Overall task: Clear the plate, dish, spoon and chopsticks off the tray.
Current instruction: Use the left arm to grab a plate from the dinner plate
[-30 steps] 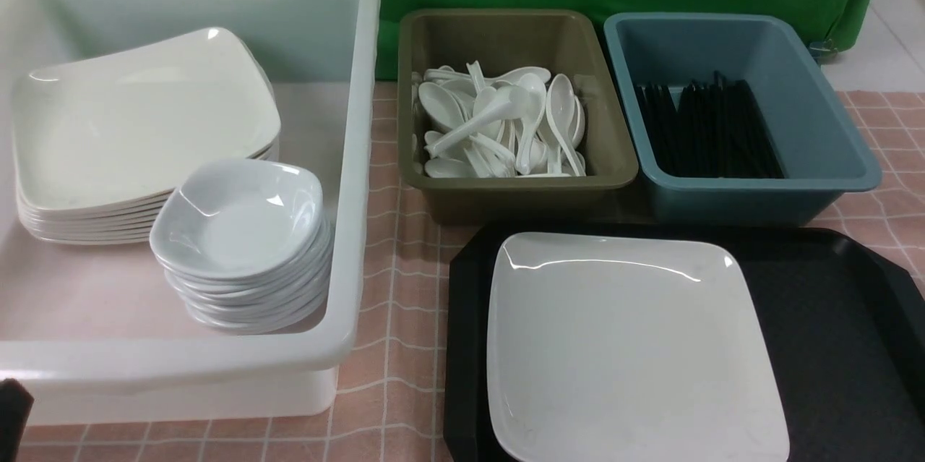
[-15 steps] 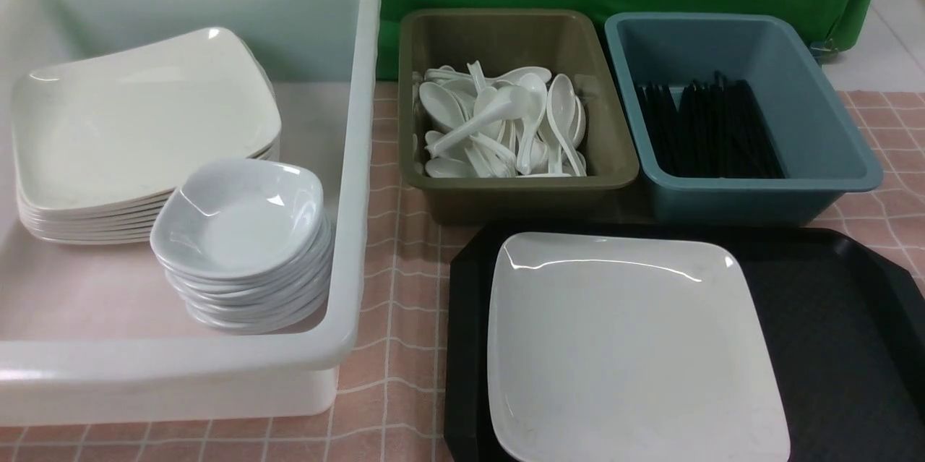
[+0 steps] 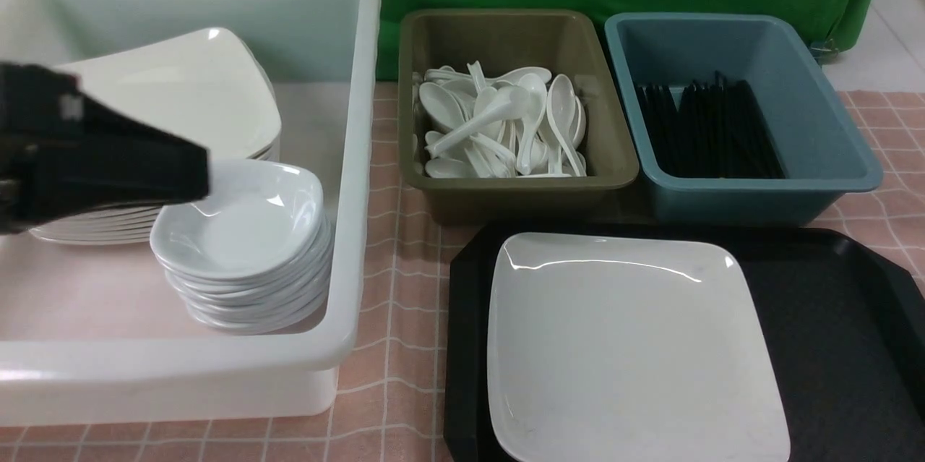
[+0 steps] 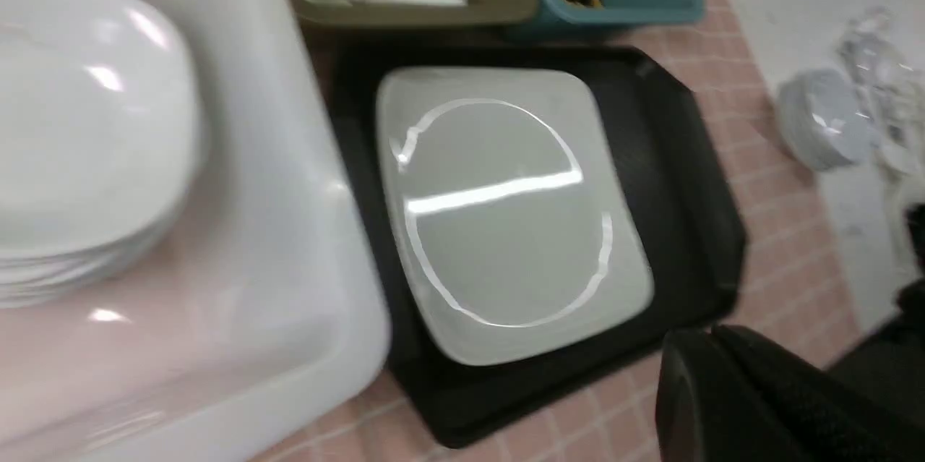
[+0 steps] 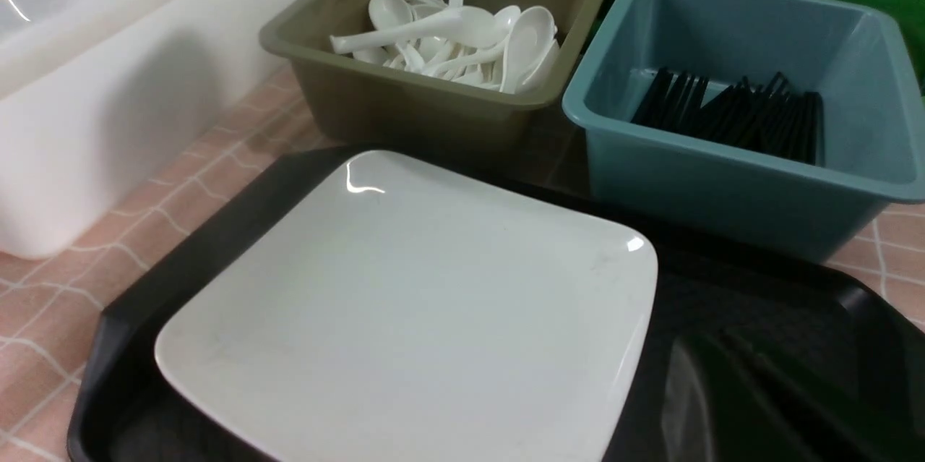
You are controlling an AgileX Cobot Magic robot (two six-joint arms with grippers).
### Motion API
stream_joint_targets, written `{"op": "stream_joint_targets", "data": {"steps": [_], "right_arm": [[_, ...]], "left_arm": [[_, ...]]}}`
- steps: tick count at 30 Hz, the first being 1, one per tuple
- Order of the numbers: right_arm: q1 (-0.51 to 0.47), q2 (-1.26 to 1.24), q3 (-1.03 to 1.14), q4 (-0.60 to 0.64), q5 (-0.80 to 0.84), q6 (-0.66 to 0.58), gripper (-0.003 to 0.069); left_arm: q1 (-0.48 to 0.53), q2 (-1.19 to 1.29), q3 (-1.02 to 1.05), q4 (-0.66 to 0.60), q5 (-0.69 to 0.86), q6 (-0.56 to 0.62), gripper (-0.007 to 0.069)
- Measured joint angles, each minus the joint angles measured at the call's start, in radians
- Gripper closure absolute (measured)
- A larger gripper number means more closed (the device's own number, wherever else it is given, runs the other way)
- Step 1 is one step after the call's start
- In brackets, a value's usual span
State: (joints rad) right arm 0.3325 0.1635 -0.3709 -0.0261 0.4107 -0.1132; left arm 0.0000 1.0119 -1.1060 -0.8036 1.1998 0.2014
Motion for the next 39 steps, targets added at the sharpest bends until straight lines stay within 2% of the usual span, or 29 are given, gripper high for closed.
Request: {"op": "stream_joint_targets", "data": {"steps": [1, 4, 5, 7, 10, 12, 14, 15, 16, 19, 27, 30, 37, 39], "right_arm": [[0.000, 0.000, 0.000, 0.000, 0.000, 0.000, 0.0629], [0.000, 0.000, 0.000, 0.000, 0.000, 0.000, 0.0627], [0.000, 0.000, 0.000, 0.000, 0.000, 0.000, 0.0627], [0.000, 0.000, 0.000, 0.000, -0.002, 0.000, 0.0627], [0.000, 0.000, 0.000, 0.000, -0.003, 0.000, 0.0624], [0.000, 0.000, 0.000, 0.000, -0.003, 0.000, 0.0622], [0.000, 0.000, 0.000, 0.000, -0.004, 0.000, 0.0622], [0.000, 0.000, 0.000, 0.000, -0.004, 0.000, 0.0621], [0.000, 0.000, 0.000, 0.000, -0.006, 0.000, 0.0618], [0.000, 0.000, 0.000, 0.000, -0.007, 0.000, 0.0617], [0.000, 0.000, 0.000, 0.000, -0.007, 0.000, 0.0610], [0.000, 0.000, 0.000, 0.000, -0.007, 0.000, 0.0608], [0.000, 0.000, 0.000, 0.000, -0.007, 0.000, 0.0608], [0.000, 0.000, 0.000, 0.000, -0.007, 0.000, 0.0606]], "left_arm": [[0.000, 0.000, 0.000, 0.000, 0.000, 0.000, 0.0631], [-0.170, 0.140, 0.001, -0.018, -0.031, -0.019, 0.0626], [-0.197, 0.145, 0.001, -0.015, -0.035, -0.024, 0.0625], [-0.399, 0.222, 0.001, 0.027, -0.133, -0.105, 0.0612], [-0.595, 0.300, 0.001, 0.078, -0.239, -0.162, 0.0585], [-0.704, 0.370, 0.001, 0.138, -0.289, -0.235, 0.0554], [-0.772, 0.444, 0.001, 0.239, -0.304, -0.338, 0.0508], [-0.777, 0.444, 0.001, 0.250, -0.304, -0.350, 0.0503], [-0.806, 0.497, 0.001, 0.338, -0.305, -0.452, 0.0460], [-0.821, 0.563, 0.001, 0.451, -0.316, -0.558, 0.0375], [-0.821, 0.687, 0.001, 0.490, -0.468, -0.658, 0.0193], [-0.821, 0.721, 0.001, 0.505, -0.481, -0.676, 0.0166], [-0.821, 0.765, 0.001, 0.516, -0.477, -0.728, 0.0157], [-0.821, 0.783, 0.001, 0.516, -0.515, -0.734, 0.0156]]}}
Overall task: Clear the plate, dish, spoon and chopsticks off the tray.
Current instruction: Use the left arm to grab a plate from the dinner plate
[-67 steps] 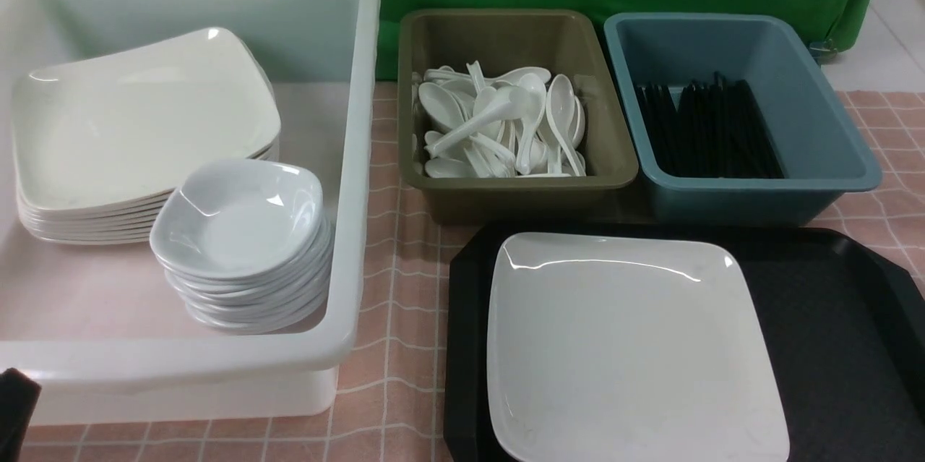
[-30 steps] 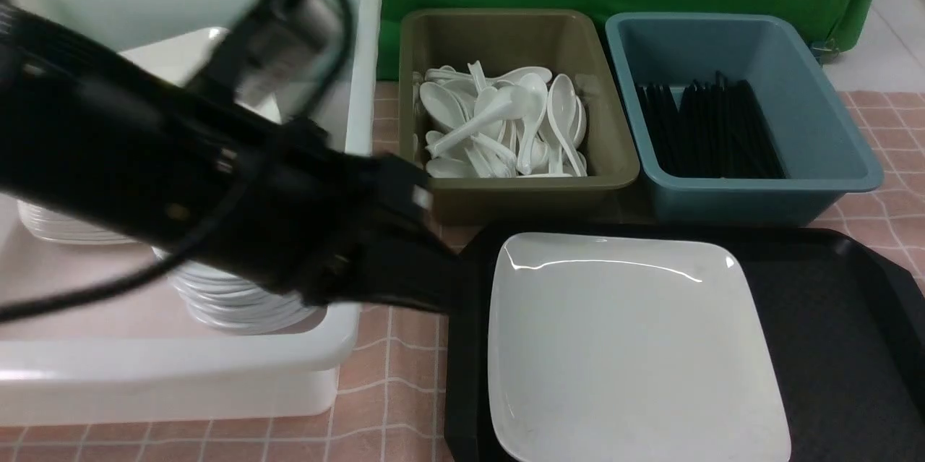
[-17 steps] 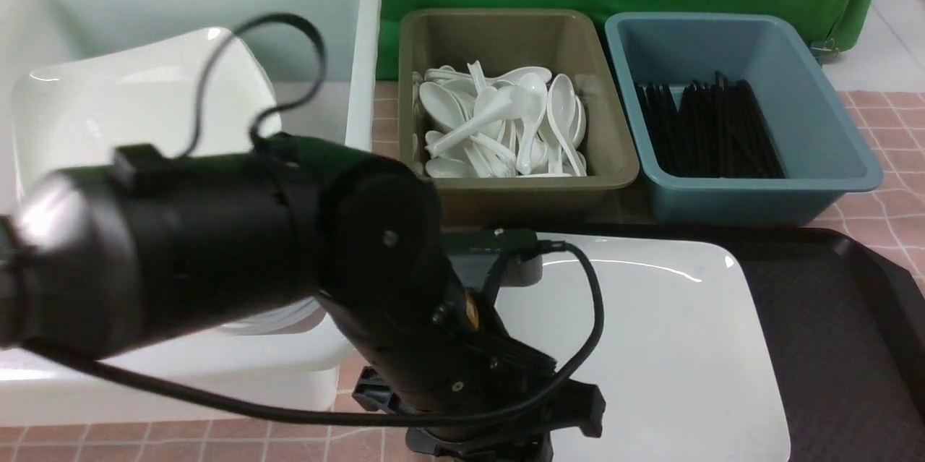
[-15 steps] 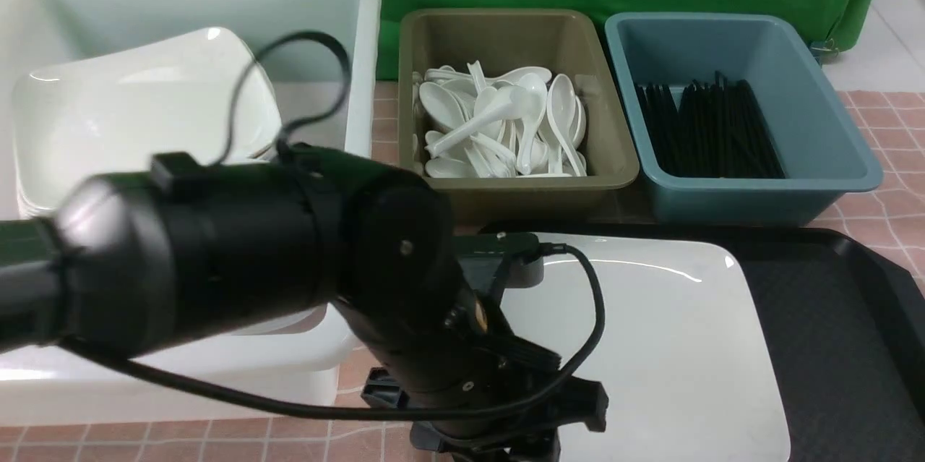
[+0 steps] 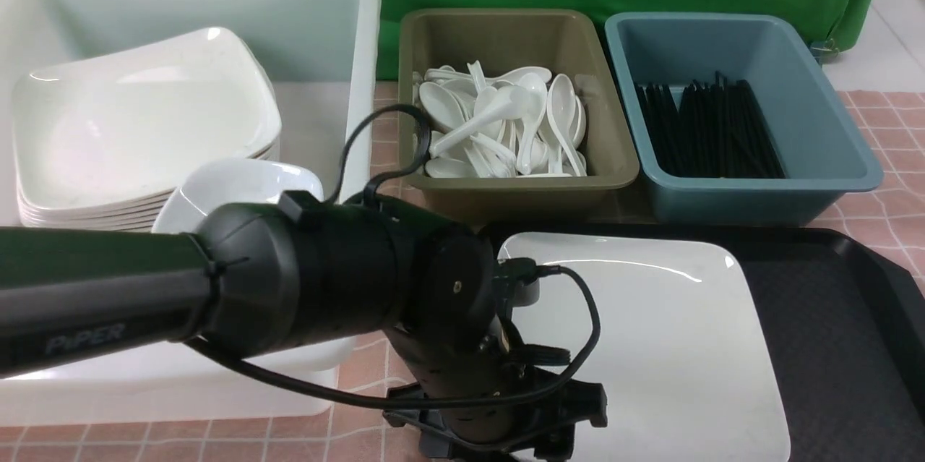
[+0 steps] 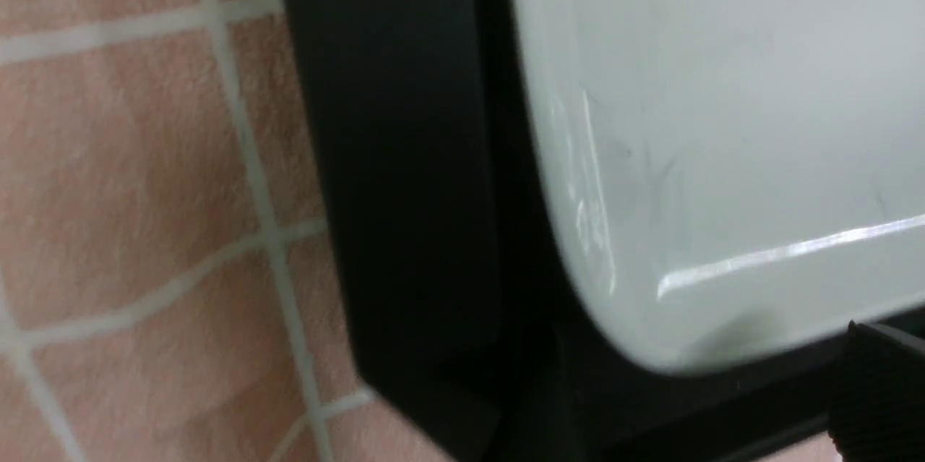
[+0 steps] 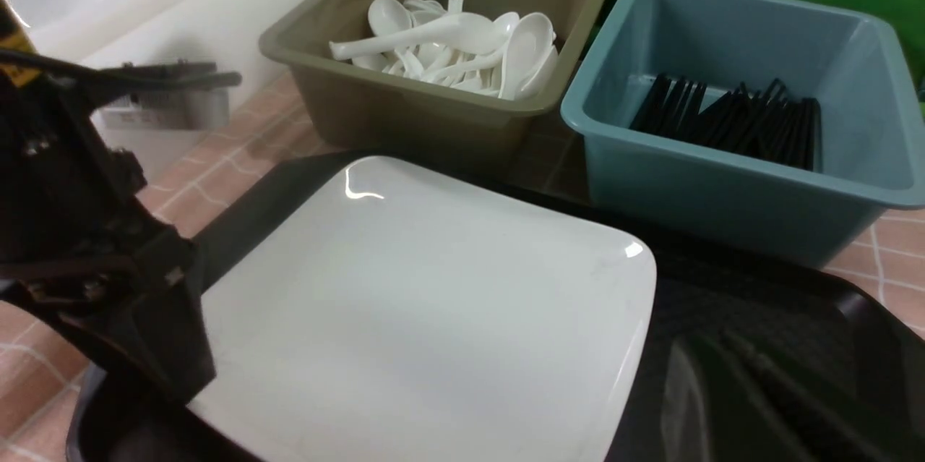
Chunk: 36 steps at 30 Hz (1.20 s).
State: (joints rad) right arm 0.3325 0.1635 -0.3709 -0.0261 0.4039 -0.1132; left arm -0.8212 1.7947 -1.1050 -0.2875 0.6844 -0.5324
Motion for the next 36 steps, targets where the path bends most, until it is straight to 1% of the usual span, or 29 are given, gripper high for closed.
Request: {"op": "stream_joint_targets", "data": {"steps": [7, 12, 16, 18, 20, 22, 24, 26, 27, 29, 34, 36], "right_arm": [[0.000, 0.000, 0.000, 0.000, -0.001, 0.000, 0.0597], [0.000, 0.000, 0.000, 0.000, -0.002, 0.000, 0.0590], [0.000, 0.000, 0.000, 0.000, -0.002, 0.000, 0.0583], [0.000, 0.000, 0.000, 0.000, -0.003, 0.001, 0.0580], [0.000, 0.000, 0.000, 0.000, -0.003, 0.001, 0.0578], [0.000, -0.001, 0.000, 0.000, -0.003, 0.001, 0.0577], [0.000, -0.001, 0.000, 0.000, -0.003, 0.001, 0.0573], [0.000, -0.001, 0.000, 0.000, -0.003, 0.001, 0.0571], [0.000, -0.001, 0.000, 0.000, -0.003, 0.001, 0.0568], [0.000, -0.001, 0.000, 0.000, -0.003, 0.001, 0.0564], [0.000, -0.001, 0.000, 0.000, -0.003, 0.001, 0.0560], [0.000, -0.001, 0.000, 0.000, -0.003, 0.001, 0.0558]], "left_arm": [[0.000, 0.034, 0.000, -0.009, -0.092, -0.003, 0.0155], [0.000, 0.058, 0.001, -0.023, -0.219, -0.003, 0.0155], [-0.001, 0.059, 0.001, -0.037, -0.240, -0.005, 0.0155], [-0.010, 0.059, 0.009, -0.044, -0.238, -0.026, 0.0155], [-0.025, 0.059, 0.037, -0.051, -0.269, -0.065, 0.0155], [-0.035, 0.059, 0.064, -0.051, -0.337, -0.102, 0.0155], [-0.041, 0.057, 0.097, -0.060, -0.444, -0.127, 0.0155], [-0.041, 0.057, 0.114, -0.070, -0.494, -0.137, 0.0155], [-0.041, 0.058, 0.142, -0.086, -0.579, -0.162, 0.0155], [-0.041, 0.063, 0.160, -0.094, -0.634, -0.184, 0.0155], [-0.041, 0.081, 0.176, -0.113, -0.693, -0.218, 0.0163], [-0.041, 0.091, 0.176, -0.131, -0.705, -0.226, 0.0199]]}}
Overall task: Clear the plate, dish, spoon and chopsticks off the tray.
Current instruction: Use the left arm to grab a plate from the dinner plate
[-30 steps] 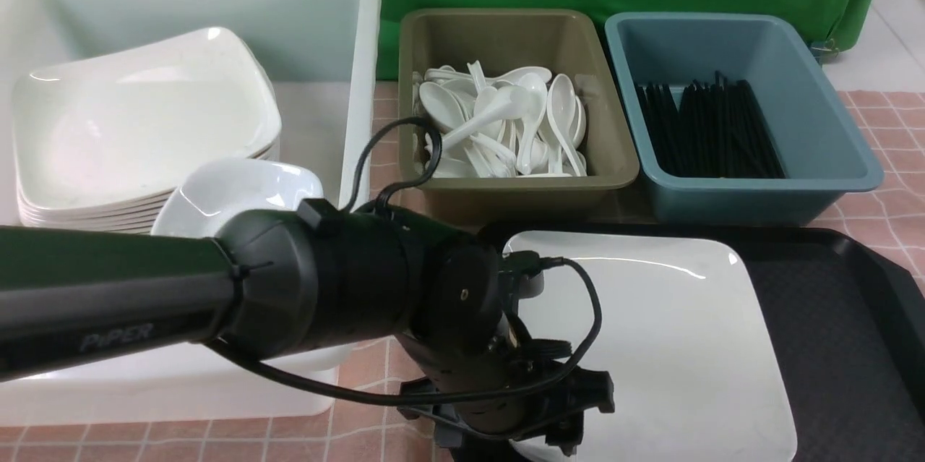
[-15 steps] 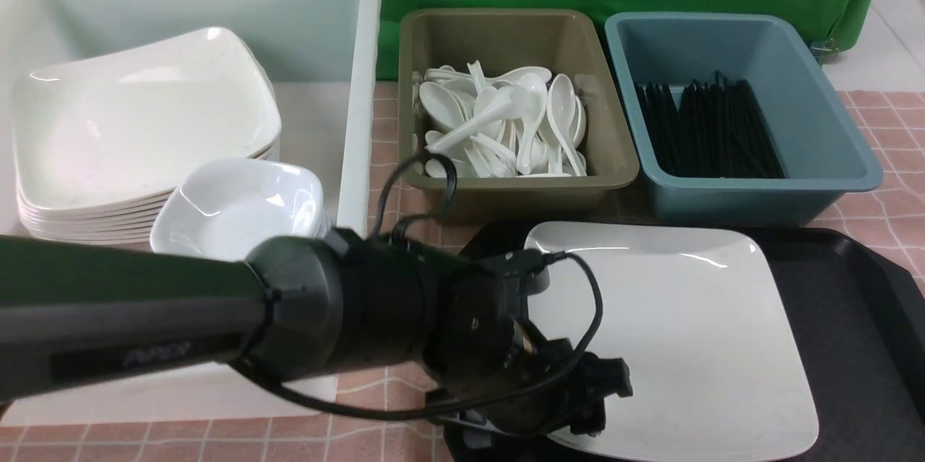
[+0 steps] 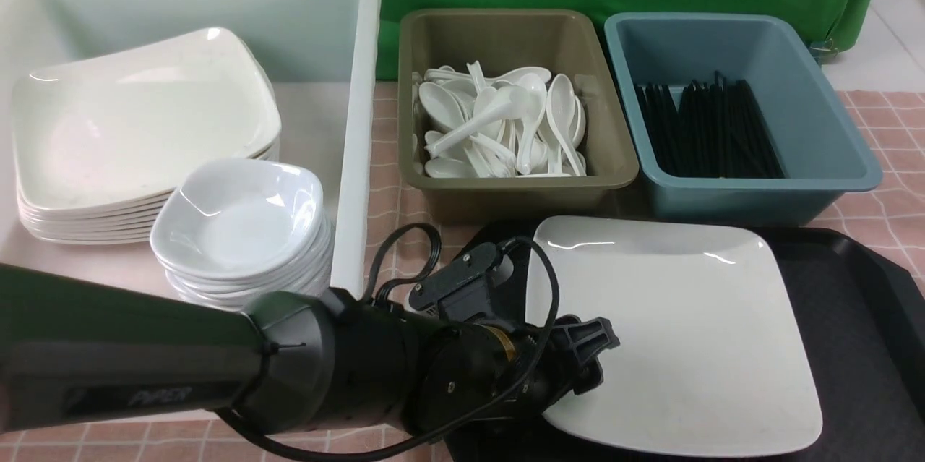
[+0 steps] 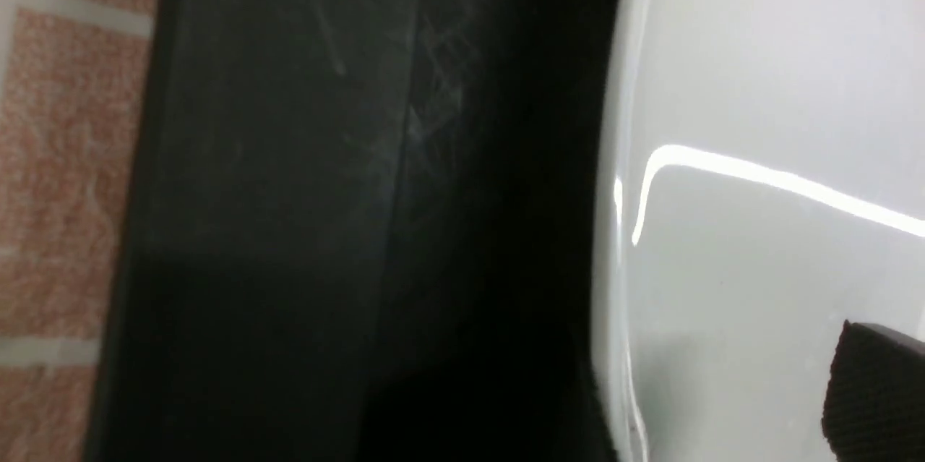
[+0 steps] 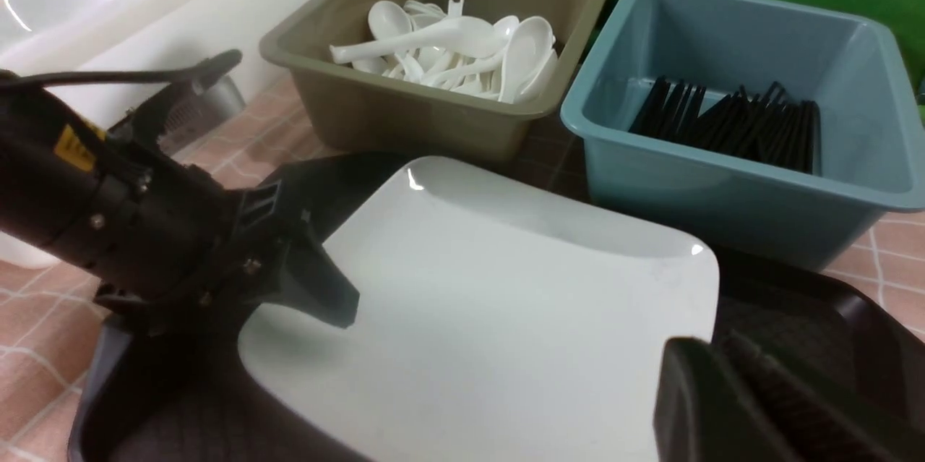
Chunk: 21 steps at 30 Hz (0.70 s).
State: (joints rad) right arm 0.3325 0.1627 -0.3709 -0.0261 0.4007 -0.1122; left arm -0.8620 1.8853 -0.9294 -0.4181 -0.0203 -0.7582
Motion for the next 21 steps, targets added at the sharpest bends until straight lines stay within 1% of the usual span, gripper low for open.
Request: {"op": "stream_joint_targets", "data": {"steps": [3, 5, 6, 9, 10, 13, 16, 21], "right_arm": [[0.000, 0.000, 0.000, 0.000, 0.000, 0.000, 0.0557], [0.000, 0.000, 0.000, 0.000, 0.000, 0.000, 0.0555], [0.000, 0.000, 0.000, 0.000, 0.000, 0.000, 0.0554], [0.000, 0.000, 0.000, 0.000, 0.002, 0.000, 0.0554], [0.000, 0.000, 0.000, 0.000, 0.003, 0.000, 0.0553], [-0.001, 0.000, 0.000, 0.000, 0.003, 0.000, 0.0550], [-0.002, 0.000, 0.000, 0.000, 0.003, 0.000, 0.0546], [-0.002, 0.000, 0.000, 0.000, 0.003, 0.000, 0.0545]], "left_arm": [[0.000, 0.003, 0.000, -0.002, 0.003, 0.000, 0.0280], [0.000, 0.003, 0.000, -0.002, 0.011, 0.000, 0.0393], [0.000, 0.002, 0.000, -0.002, 0.013, 0.001, 0.0466], [0.000, -0.006, 0.000, 0.001, 0.014, 0.005, 0.0560], [0.000, -0.017, 0.002, 0.007, 0.009, 0.006, 0.0579], [0.001, -0.061, 0.016, 0.041, 0.034, 0.007, 0.0581], [0.001, -0.128, 0.021, 0.084, 0.056, 0.020, 0.0599], [0.001, -0.236, 0.025, 0.127, 0.065, 0.027, 0.0610]]}}
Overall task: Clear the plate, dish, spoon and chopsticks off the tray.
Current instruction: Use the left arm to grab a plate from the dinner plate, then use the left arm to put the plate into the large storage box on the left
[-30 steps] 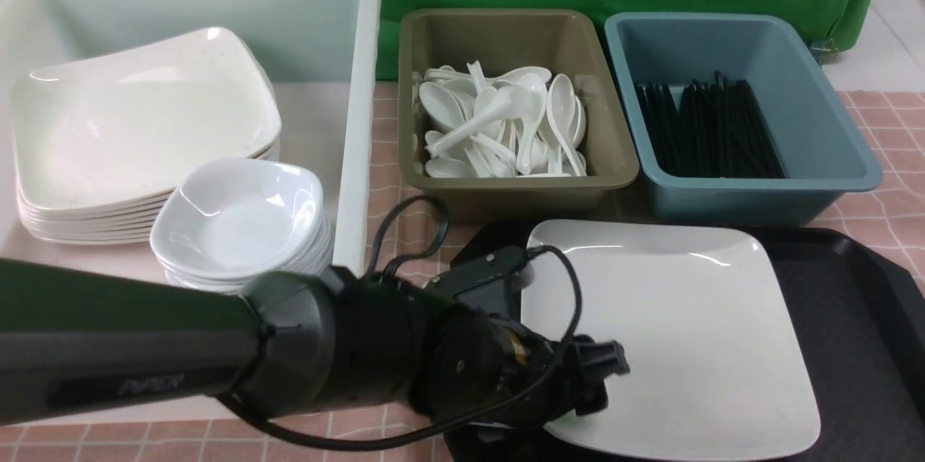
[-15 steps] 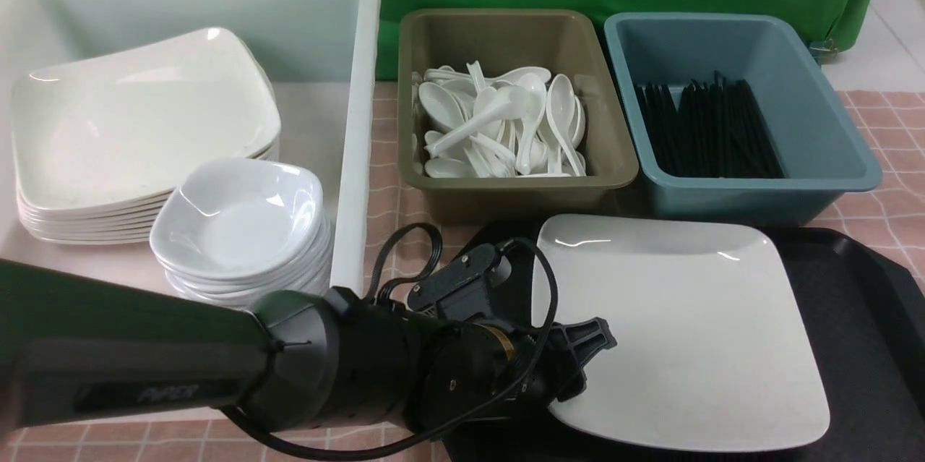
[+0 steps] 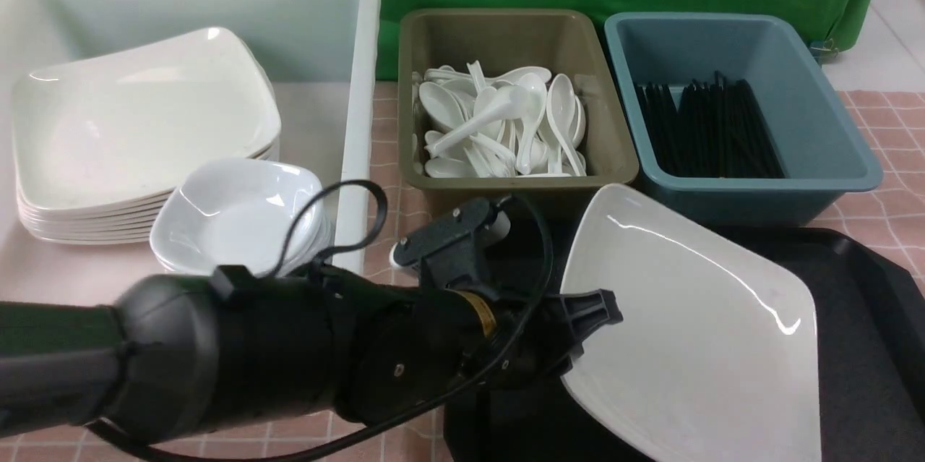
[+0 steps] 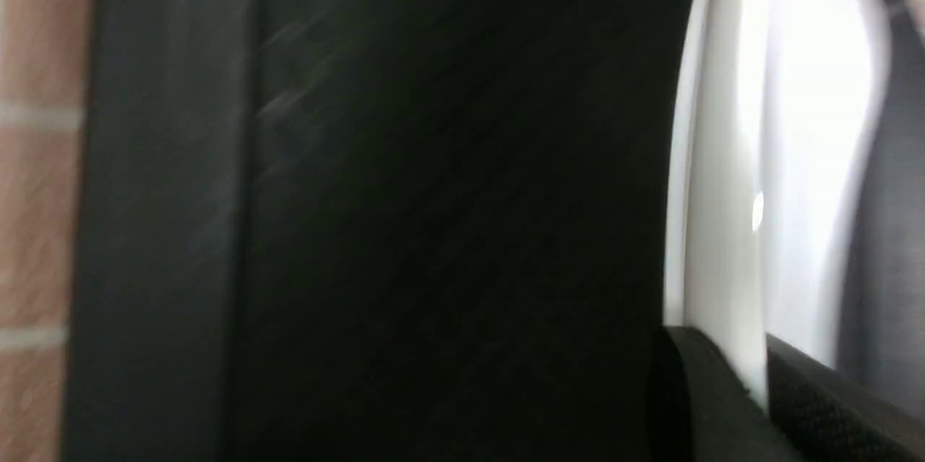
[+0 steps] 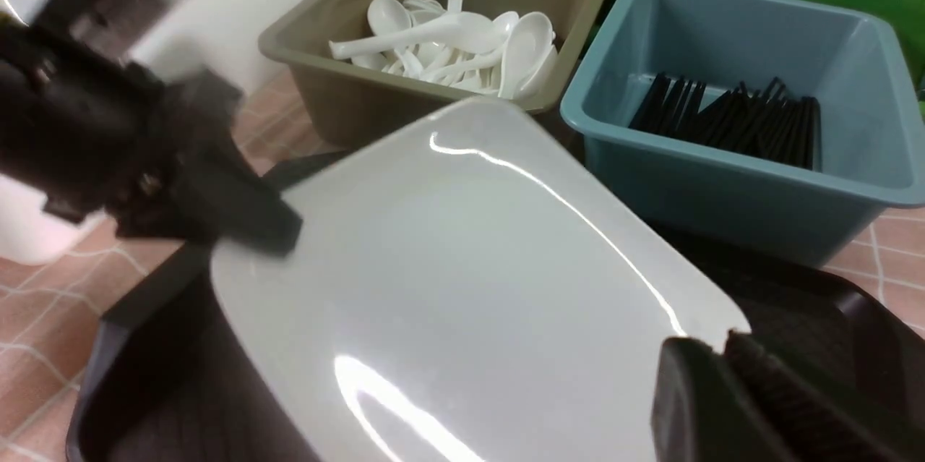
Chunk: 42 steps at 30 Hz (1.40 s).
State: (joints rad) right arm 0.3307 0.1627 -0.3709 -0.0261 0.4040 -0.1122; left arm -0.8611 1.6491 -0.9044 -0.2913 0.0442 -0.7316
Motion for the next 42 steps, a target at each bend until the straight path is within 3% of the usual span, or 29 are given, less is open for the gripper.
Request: {"op": "stream_joint_targets", "data": {"steps": [10, 15, 20, 23, 24, 25, 26, 29, 30, 33, 36, 42], "right_arm": [[0.000, 0.000, 0.000, 0.000, 0.000, 0.000, 0.0536], [0.000, 0.000, 0.000, 0.000, 0.000, 0.000, 0.0535], [0.000, 0.000, 0.000, 0.000, 0.000, 0.000, 0.0533], [0.000, 0.000, 0.000, 0.000, -0.001, 0.000, 0.0533], [0.000, 0.000, 0.000, 0.000, -0.001, 0.000, 0.0533], [0.000, 0.000, 0.000, 0.000, -0.001, 0.000, 0.0533], [0.000, 0.000, 0.000, 0.000, -0.005, 0.000, 0.0533], [0.000, 0.000, 0.000, 0.000, -0.007, 0.000, 0.0533], [0.000, 0.000, 0.000, 0.000, -0.007, 0.000, 0.0533], [0.000, 0.000, 0.000, 0.000, -0.007, 0.000, 0.0533], [0.000, 0.000, 0.000, 0.000, -0.008, 0.000, 0.0533], [0.000, 0.000, 0.000, 0.000, -0.008, 0.000, 0.0526]], "left_arm": [[0.094, -0.241, 0.003, 0.037, -0.001, 0.014, 0.0605], [0.330, -0.407, -0.011, 0.075, 0.024, 0.015, 0.0605], [0.696, -0.542, -0.064, 0.113, 0.136, 0.031, 0.0605], [0.916, -0.573, -0.089, 0.104, 0.195, 0.119, 0.0605], [1.043, -0.573, -0.100, 0.065, 0.225, 0.177, 0.0605], [1.043, -0.572, -0.101, 0.057, 0.231, 0.188, 0.0605], [1.139, -0.561, -0.109, -0.016, 0.272, 0.277, 0.0605], [1.286, -0.499, -0.114, -0.221, 0.354, 0.546, 0.0605], [1.286, -0.499, -0.114, -0.236, 0.359, 0.546, 0.0605], [1.343, -0.387, -0.114, -0.447, 0.407, 0.769, 0.0605], [1.347, -0.316, -0.114, -0.545, 0.399, 0.865, 0.0605], [1.345, -0.193, -0.114, -0.631, 0.357, 0.908, 0.0605]]}}
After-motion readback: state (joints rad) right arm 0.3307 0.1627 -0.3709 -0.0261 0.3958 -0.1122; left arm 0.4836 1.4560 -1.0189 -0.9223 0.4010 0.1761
